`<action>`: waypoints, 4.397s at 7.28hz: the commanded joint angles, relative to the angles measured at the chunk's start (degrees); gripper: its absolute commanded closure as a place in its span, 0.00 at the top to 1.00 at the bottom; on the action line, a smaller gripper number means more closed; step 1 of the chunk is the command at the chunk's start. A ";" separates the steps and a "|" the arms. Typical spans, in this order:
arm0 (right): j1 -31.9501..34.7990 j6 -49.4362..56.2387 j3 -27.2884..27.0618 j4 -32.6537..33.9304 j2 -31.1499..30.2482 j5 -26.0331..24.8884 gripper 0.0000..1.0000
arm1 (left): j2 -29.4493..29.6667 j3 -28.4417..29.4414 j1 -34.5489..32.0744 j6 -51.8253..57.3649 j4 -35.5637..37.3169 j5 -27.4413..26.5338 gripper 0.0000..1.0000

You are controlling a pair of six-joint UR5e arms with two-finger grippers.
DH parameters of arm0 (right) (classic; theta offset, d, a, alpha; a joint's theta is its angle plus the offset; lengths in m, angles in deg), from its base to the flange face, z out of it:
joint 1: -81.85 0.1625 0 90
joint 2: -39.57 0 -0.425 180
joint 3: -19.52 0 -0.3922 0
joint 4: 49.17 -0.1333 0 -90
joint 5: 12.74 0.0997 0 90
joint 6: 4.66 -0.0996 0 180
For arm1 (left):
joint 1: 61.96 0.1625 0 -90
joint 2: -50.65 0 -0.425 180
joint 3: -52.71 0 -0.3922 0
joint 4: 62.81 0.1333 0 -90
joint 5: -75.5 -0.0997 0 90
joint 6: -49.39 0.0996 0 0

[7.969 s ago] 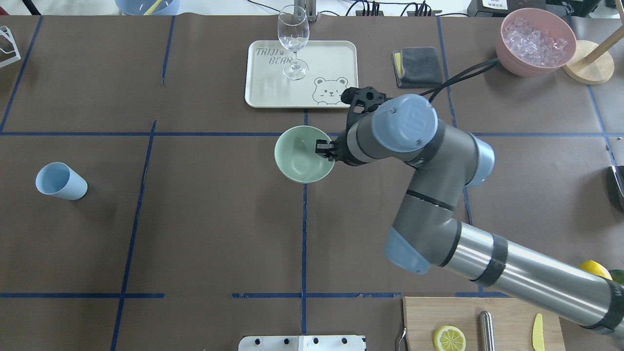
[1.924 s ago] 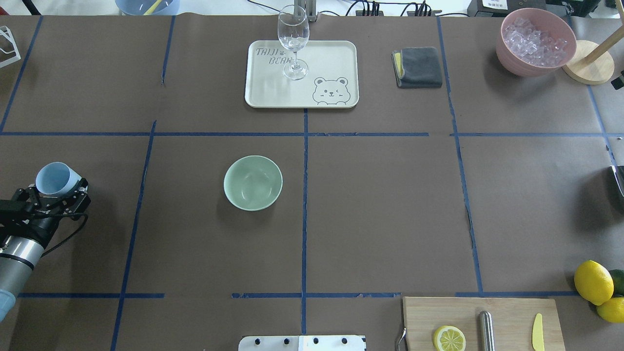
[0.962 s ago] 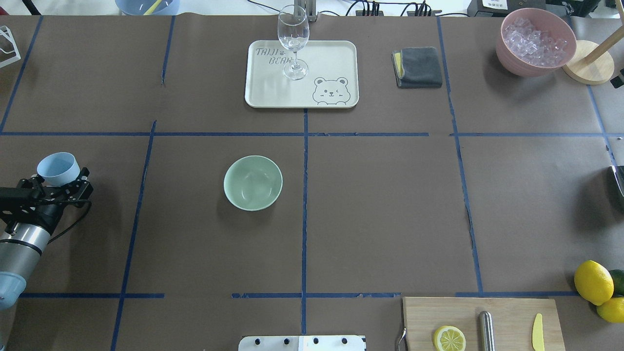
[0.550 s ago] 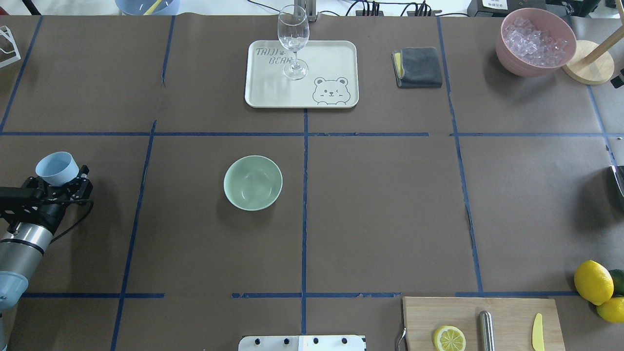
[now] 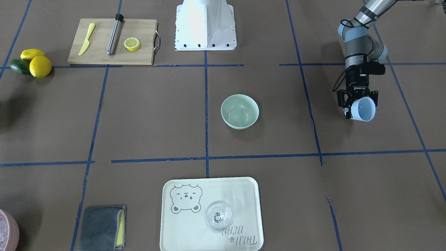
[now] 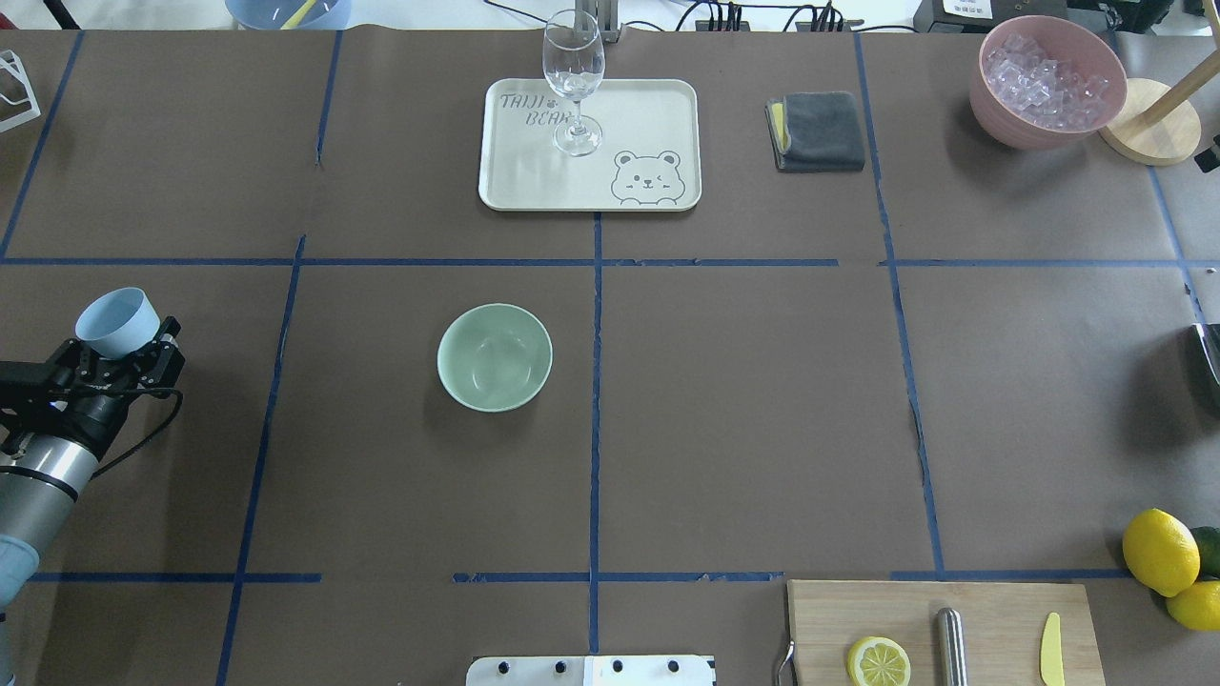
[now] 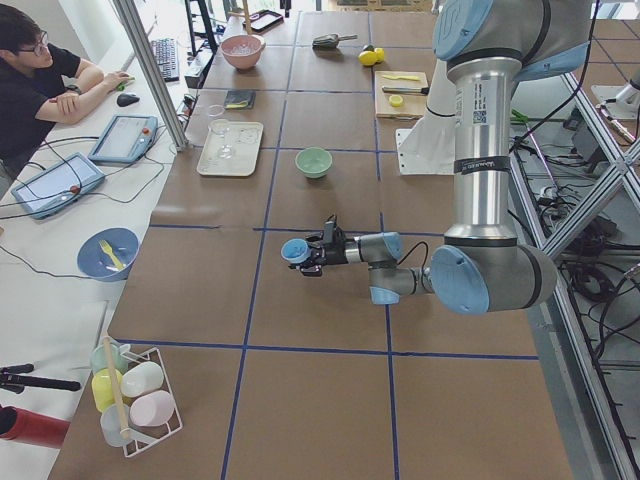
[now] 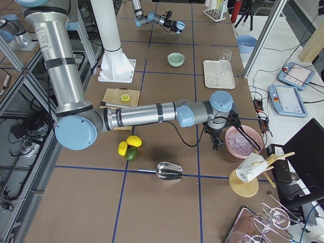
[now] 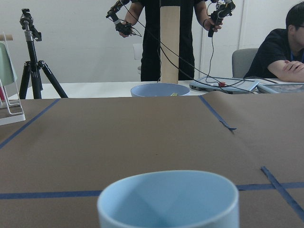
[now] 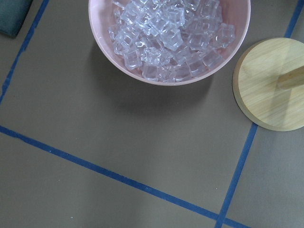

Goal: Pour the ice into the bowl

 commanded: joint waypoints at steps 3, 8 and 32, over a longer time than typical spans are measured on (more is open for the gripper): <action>3.04 -13.37 -0.09 -0.17 -4.43 -0.26 1.00 | 3.70 -11.93 0.22 25.58 -0.17 3.23 0.00; 7.88 -2.20 -3.69 -0.62 -15.17 -2.81 1.00 | 13.54 -11.06 0.74 37.96 6.04 -0.76 0.00; 7.88 -2.64 -2.90 -0.53 -15.44 -2.81 1.00 | 28.33 -2.88 10.15 108.72 29.80 -15.73 0.00</action>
